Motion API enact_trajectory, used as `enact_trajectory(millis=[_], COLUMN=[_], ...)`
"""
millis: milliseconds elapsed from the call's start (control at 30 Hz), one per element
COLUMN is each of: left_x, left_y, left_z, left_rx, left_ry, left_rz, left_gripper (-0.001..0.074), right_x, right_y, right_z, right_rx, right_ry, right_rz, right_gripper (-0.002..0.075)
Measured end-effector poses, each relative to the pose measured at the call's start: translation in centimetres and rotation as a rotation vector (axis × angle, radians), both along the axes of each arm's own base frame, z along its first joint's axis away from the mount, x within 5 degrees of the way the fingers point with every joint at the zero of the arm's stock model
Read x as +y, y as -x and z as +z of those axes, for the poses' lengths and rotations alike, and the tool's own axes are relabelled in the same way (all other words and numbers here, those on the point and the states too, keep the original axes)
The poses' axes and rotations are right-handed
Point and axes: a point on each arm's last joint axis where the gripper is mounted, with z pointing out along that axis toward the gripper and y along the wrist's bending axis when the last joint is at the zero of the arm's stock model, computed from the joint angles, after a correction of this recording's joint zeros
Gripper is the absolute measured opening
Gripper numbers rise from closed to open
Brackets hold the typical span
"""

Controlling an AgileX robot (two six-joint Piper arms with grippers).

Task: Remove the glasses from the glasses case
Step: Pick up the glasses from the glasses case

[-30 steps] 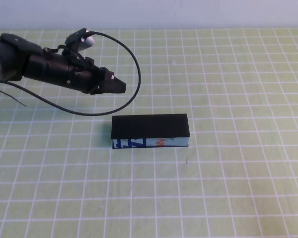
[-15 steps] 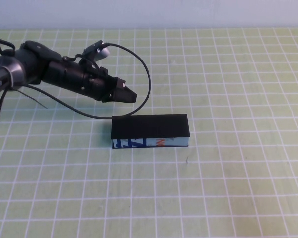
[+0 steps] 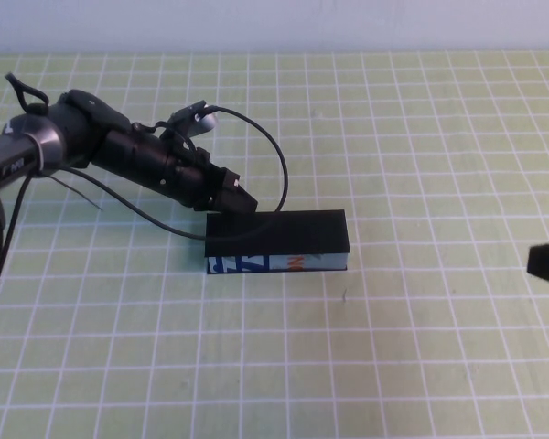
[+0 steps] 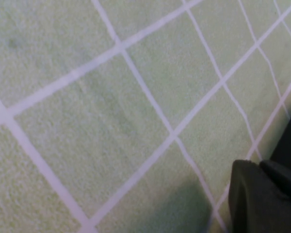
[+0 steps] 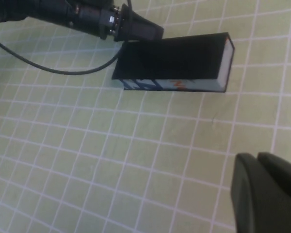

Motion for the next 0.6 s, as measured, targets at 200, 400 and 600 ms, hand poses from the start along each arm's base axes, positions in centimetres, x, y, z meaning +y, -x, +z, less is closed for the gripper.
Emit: enact_trajectory(millis=[200,400,600], left_x=[0.0,0.0,0.0], left_y=[0.1,0.1,0.2], left_z=[-0.4,-0.5,-0.5], left_rx=[0.016,0.019,0.026], left_ry=[-0.001,0.000,0.001], left_rz=[-0.009,-0.009,-0.019], left_gripper=[-0.0005,-0.0004,-0.0004], right_x=[3.6,11.1,16.8], right_y=[-5.2,-8.3,-10.1], right_z=[2.2,1.5,-0.5], right_rx=[-0.003,-0.069,-0.259], right_ry=[0.099,0.354,0.592], right_rz=[0.197,0.466,0.730], right_gripper=[-0.0015,-0.0015,0.0001])
